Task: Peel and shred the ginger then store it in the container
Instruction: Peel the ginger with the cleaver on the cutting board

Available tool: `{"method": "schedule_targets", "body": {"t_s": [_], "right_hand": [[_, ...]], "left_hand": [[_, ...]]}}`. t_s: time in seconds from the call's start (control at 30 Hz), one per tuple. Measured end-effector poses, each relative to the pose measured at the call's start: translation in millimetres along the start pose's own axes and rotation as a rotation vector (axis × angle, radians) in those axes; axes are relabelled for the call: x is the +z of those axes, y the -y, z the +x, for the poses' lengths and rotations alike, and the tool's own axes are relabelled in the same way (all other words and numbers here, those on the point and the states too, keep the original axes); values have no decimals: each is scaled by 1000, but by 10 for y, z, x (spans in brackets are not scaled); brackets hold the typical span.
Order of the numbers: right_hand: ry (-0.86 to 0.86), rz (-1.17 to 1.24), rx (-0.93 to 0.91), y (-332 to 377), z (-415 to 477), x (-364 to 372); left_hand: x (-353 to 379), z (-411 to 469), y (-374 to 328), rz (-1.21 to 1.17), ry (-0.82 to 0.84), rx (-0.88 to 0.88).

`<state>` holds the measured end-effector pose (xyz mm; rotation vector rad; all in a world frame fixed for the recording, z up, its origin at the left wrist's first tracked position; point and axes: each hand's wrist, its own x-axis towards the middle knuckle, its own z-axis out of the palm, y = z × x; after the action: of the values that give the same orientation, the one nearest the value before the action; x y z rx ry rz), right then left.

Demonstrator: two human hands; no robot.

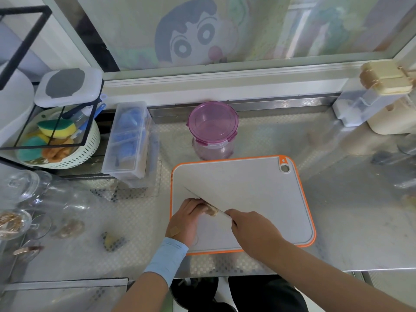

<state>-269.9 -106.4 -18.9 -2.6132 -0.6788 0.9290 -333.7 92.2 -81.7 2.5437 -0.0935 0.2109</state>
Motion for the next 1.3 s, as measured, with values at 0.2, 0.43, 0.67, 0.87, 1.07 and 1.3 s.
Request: {"method": "schedule_targets", "body": {"t_s": [0.2, 0.43, 0.67, 0.87, 1.07, 1.3], "right_hand": [[-19, 12, -17, -5, 44, -21], [2, 2, -16, -4, 104, -118], [-8, -43, -33, 26, 78, -121], [8, -77, -41, 34, 78, -112], [21, -88, -38, 68, 109, -132], [57, -95, -19, 99, 207, -166]], "left_hand": [[41, -3, 12, 2, -30, -30], [78, 45, 54, 15, -17, -44], [75, -18, 67, -12, -34, -23], [112, -47, 66, -25, -48, -31], [161, -72, 65, -5, -79, -58], [174, -61, 69, -2, -82, -76]]}}
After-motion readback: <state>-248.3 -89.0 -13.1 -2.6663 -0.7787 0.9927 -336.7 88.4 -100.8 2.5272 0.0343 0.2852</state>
